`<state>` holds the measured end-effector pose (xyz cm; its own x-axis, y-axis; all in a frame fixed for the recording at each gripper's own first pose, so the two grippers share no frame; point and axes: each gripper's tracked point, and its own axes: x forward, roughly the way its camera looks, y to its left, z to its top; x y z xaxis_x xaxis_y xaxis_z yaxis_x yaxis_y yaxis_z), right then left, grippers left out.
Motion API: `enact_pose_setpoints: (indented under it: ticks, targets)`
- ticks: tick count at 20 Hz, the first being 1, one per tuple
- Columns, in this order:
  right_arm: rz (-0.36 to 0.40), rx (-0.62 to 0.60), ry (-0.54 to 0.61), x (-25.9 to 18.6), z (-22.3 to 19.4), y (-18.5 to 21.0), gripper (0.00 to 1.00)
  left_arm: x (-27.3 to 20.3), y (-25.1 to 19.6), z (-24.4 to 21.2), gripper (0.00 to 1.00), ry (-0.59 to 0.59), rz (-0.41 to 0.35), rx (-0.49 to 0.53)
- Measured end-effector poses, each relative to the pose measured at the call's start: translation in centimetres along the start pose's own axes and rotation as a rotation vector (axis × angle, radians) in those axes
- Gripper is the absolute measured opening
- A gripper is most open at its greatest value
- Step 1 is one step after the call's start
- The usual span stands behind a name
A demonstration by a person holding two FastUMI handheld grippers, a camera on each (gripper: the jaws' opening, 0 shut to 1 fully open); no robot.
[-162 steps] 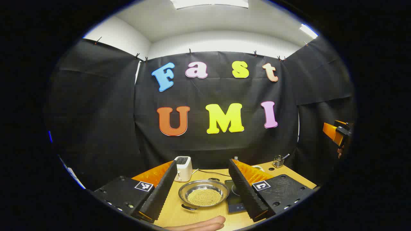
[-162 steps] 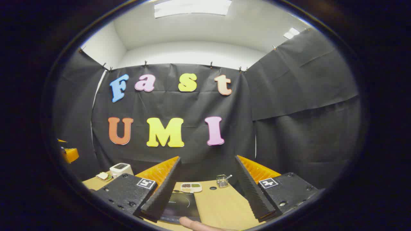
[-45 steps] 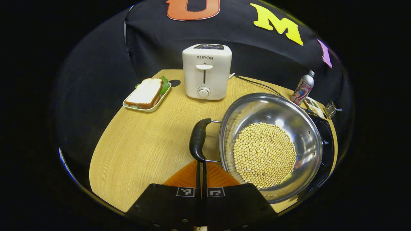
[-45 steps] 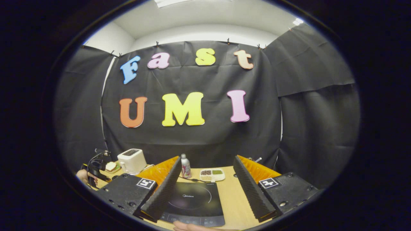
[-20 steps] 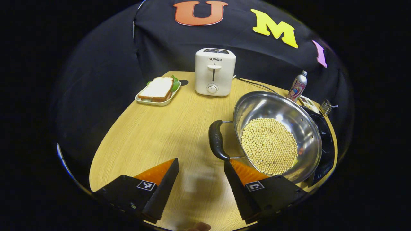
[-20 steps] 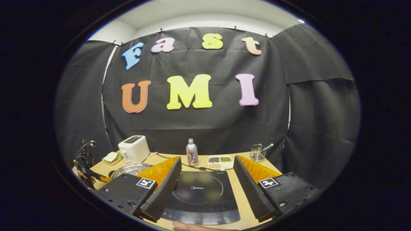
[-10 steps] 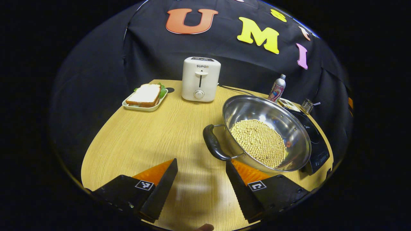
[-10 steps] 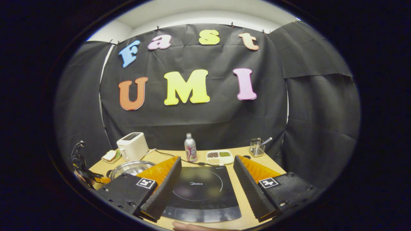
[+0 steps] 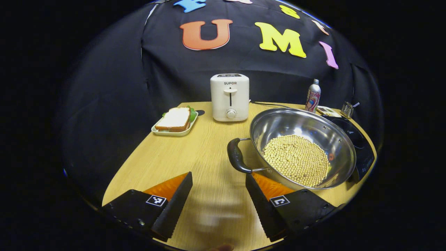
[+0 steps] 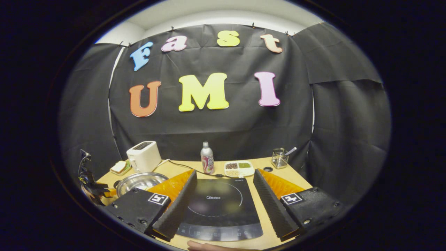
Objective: First push the handle of the pot to place it horizontally, then grasp the pot with both hands and set it on the induction cooktop.
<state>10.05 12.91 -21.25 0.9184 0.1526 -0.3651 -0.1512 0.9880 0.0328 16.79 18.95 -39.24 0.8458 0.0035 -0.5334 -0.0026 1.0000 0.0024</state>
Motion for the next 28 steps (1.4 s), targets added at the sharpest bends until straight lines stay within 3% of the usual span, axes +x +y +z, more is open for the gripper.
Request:
enact_pose_setpoints:
  ticks: [7, 18, 23, 26, 28]
  targets:
    - [0.016, -0.014, 0.014, 0.3, -0.2, 1.1, 0.99, -0.5, 1.9, -0.8, 0.88, 0.020, 0.028, -0.074]
    - [0.037, -0.051, 0.050, 1.7, -0.6, 2.9, 0.99, -6.2, -2.0, 4.3, 0.87, -0.009, -0.035, -0.159]
    - [0.071, -0.090, 0.110, 4.1, -1.6, 5.0, 0.99, -5.9, -2.8, 5.1, 0.87, 0.049, -0.049, -0.195]
    - [0.100, -0.114, 0.172, 6.1, -2.8, 6.8, 0.99, -5.1, -3.1, 5.3, 0.80, 0.081, -0.070, -0.222]
    - [0.119, -0.119, 0.216, 7.5, -3.9, 8.0, 0.99, -4.4, -3.0, 5.2, 0.81, 0.102, -0.067, -0.226]
